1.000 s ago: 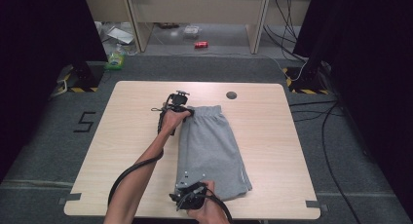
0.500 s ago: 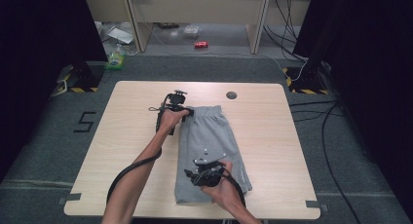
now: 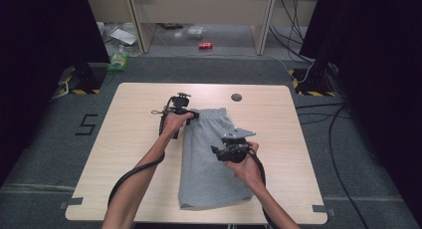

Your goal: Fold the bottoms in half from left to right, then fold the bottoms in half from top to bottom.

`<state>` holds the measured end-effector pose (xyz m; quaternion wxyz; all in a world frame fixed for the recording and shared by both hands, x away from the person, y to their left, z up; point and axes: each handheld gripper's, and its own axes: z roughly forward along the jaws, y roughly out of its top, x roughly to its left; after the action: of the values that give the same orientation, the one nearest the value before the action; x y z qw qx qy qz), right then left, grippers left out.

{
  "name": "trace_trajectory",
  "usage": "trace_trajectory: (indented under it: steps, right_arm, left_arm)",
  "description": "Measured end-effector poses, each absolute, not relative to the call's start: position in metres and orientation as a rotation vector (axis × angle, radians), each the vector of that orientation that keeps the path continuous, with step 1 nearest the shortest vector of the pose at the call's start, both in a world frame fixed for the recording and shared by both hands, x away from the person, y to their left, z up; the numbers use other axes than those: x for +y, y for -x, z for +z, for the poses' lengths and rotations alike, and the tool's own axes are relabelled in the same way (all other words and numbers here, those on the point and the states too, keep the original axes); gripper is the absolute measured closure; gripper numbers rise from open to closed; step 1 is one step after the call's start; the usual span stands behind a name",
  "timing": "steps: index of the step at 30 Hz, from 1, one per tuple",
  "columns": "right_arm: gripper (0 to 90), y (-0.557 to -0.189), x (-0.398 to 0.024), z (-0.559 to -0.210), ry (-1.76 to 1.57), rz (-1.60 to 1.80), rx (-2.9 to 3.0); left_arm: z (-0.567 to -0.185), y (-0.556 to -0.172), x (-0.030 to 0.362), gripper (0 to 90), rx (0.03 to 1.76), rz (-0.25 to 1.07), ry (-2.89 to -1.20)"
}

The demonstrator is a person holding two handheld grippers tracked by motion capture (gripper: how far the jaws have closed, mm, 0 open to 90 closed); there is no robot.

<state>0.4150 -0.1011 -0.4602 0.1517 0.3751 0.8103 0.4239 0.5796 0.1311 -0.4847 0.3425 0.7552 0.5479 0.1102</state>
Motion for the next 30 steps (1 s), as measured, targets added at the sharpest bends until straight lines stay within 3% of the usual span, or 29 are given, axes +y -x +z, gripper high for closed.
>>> trace_trajectory:
  steps: [13,30]
  right_arm:
    - [42.1,-0.477,-0.134,-0.46,-1.237,1.175,2.25]
    - [43.8,-0.538,-0.132,-0.474,-1.303,1.131,2.241]
  left_arm:
    - [-0.484,-0.579,0.134,44.7,1.443,0.269,-1.951]
    - [-0.486,-0.576,0.139,40.7,1.452,0.262,-1.897]
